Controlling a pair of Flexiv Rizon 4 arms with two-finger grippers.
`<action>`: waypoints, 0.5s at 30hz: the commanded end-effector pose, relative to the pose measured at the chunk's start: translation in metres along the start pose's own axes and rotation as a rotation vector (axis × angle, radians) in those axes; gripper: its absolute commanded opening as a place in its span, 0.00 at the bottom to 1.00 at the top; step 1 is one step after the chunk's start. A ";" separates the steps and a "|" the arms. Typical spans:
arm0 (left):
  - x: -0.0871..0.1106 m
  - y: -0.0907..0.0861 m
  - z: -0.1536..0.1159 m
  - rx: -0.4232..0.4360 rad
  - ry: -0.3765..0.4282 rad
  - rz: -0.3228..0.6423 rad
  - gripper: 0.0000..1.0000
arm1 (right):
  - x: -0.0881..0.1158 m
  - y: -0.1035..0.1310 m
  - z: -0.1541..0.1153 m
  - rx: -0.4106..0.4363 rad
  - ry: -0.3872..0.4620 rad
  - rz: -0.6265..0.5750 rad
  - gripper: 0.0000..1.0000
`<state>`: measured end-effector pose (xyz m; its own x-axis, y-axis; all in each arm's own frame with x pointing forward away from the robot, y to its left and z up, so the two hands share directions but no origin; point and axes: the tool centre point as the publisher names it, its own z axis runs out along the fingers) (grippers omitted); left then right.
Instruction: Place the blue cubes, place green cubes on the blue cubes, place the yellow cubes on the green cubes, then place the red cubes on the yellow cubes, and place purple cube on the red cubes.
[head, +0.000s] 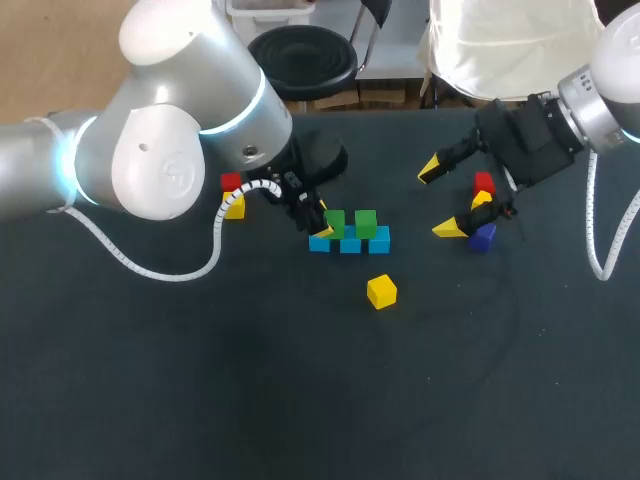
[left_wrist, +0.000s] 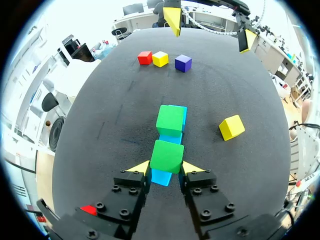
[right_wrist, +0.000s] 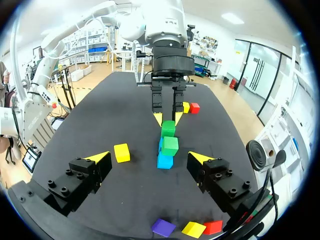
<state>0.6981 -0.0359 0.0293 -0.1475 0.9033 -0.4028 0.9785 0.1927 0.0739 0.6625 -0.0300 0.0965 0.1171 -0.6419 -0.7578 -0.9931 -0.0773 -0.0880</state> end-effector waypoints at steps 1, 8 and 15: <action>-0.001 -0.001 0.000 -0.001 0.000 0.000 0.00 | 0.000 0.000 0.000 0.000 -0.002 -0.001 1.00; -0.002 -0.002 -0.001 -0.002 -0.004 0.002 0.00 | 0.000 0.000 0.000 0.000 -0.002 -0.001 1.00; 0.001 -0.001 0.000 -0.003 0.002 -0.005 0.00 | 0.000 0.000 0.000 0.000 -0.002 -0.001 1.00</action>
<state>0.6976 -0.0358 0.0286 -0.1508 0.9031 -0.4021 0.9779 0.1959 0.0731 0.6625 -0.0300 0.0965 0.1171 -0.6419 -0.7578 -0.9931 -0.0773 -0.0880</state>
